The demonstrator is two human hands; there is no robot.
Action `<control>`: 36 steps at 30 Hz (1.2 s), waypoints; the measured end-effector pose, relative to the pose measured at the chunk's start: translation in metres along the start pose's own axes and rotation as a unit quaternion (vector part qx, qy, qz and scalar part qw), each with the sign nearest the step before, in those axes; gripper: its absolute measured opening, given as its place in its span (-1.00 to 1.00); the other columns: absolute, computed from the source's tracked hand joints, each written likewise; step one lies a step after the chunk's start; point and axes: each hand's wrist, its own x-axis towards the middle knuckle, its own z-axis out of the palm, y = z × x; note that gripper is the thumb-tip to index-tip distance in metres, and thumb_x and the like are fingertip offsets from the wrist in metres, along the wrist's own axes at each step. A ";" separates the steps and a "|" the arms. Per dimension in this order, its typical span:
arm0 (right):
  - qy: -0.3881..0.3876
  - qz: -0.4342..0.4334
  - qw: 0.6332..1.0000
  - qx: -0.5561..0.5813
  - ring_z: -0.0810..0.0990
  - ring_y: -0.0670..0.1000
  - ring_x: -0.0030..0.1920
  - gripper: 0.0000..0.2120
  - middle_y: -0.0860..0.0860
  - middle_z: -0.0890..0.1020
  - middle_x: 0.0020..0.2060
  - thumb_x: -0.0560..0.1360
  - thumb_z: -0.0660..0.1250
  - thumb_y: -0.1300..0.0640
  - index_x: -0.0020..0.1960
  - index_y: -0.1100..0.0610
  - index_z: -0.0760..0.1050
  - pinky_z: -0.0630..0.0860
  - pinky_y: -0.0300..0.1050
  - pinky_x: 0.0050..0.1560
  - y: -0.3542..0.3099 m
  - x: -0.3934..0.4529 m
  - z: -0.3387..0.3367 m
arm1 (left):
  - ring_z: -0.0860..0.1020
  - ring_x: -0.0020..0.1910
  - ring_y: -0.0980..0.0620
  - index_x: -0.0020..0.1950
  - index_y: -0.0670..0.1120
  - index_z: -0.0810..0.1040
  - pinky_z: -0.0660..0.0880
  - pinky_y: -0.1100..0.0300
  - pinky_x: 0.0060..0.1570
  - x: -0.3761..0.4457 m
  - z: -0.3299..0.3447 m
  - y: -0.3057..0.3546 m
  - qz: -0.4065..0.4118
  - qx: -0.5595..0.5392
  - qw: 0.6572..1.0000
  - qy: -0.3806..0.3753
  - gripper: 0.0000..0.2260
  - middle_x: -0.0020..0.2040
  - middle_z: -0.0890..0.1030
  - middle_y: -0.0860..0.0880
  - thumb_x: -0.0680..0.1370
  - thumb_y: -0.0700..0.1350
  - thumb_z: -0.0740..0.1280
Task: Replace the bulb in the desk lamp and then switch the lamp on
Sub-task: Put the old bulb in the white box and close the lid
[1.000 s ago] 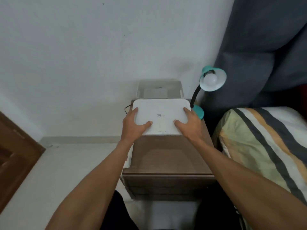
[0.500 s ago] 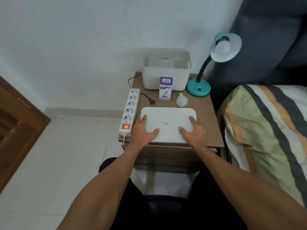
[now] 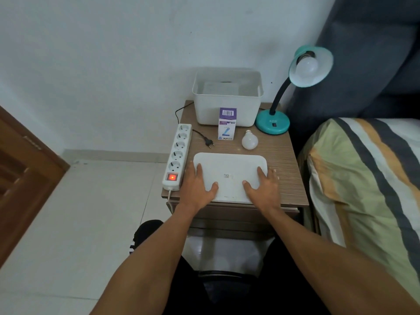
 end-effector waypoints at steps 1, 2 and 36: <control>-0.005 0.000 1.000 -0.005 -0.02 0.18 0.60 -0.27 0.19 0.12 0.59 0.55 0.25 -0.25 0.58 0.10 0.18 -0.05 0.07 0.57 -0.001 -0.001 -0.001 | -0.05 0.64 -0.14 0.64 -0.10 -0.01 0.04 -0.01 0.56 0.000 0.000 0.000 0.002 0.006 1.000 -0.002 -0.20 0.66 -0.09 -0.14 0.58 0.28 0.24; -0.009 0.002 1.000 -0.009 -0.01 0.19 0.60 -0.27 0.18 0.12 0.59 0.55 0.25 -0.25 0.58 0.09 0.18 -0.01 0.09 0.56 -0.002 -0.001 -0.003 | -0.06 0.64 -0.15 0.64 -0.10 -0.02 0.03 -0.01 0.56 0.001 0.000 0.000 0.004 0.011 1.000 -0.005 -0.20 0.66 -0.09 -0.15 0.59 0.28 0.23; -0.031 0.037 0.999 -0.009 0.58 0.18 0.14 -0.51 0.14 0.58 0.14 0.45 0.38 -0.12 0.29 0.10 0.47 0.57 0.07 0.09 -0.080 0.188 -0.027 | 0.06 0.63 -0.09 0.65 -0.15 -0.05 0.08 -0.05 0.57 0.287 -0.129 0.062 0.056 -0.088 0.992 0.068 0.26 0.65 0.10 -0.13 0.25 0.54 0.41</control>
